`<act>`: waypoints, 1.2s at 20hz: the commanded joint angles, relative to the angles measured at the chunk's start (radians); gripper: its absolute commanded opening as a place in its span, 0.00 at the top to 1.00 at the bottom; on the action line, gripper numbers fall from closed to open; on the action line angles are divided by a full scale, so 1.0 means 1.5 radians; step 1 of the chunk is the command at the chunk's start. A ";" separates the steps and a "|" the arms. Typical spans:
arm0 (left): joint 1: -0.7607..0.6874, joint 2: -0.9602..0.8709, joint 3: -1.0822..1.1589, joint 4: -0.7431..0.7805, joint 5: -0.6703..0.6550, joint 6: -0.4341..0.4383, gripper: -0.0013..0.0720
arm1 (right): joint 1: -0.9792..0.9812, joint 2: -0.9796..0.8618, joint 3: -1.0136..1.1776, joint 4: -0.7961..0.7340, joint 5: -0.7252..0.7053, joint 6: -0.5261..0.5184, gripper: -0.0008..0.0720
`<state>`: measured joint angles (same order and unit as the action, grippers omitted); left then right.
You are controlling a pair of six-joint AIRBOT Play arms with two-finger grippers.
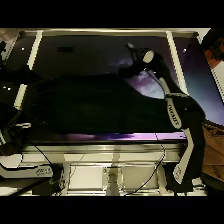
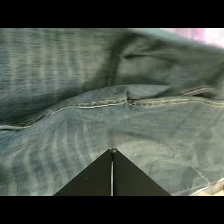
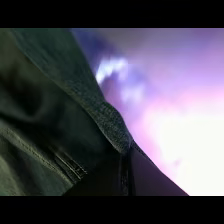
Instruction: Fold the clothes and pants, and hang the long-sleeved shirts on hangers.
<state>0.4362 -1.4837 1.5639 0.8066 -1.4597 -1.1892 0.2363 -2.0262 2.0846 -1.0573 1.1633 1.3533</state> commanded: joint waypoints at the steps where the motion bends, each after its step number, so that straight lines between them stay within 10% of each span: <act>1: 0.000 -0.001 0.000 0.000 0.000 0.000 0.95 | -0.012 0.071 0.002 -0.017 -0.024 -0.003 0.98; 16: 0.000 -0.001 -0.001 0.000 -0.003 0.000 0.95 | 0.071 0.084 0.003 -0.040 -0.216 -0.199 0.97; 21: 0.000 -0.001 -0.001 0.000 -0.003 0.000 0.95 | 0.093 0.084 0.003 0.098 -0.213 -0.233 0.97; 23: 0.000 -0.001 -0.001 0.000 -0.003 0.000 0.95 | 0.097 0.085 0.003 0.109 -0.214 -0.233 0.67; 24: 0.000 -0.001 -0.001 0.000 -0.003 0.000 0.95 | 0.098 0.086 0.003 0.115 -0.213 -0.234 0.71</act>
<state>0.4362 -1.4837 1.5635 0.8066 -1.4643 -1.1896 0.3725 -1.8992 2.0880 -0.9497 0.8436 1.0161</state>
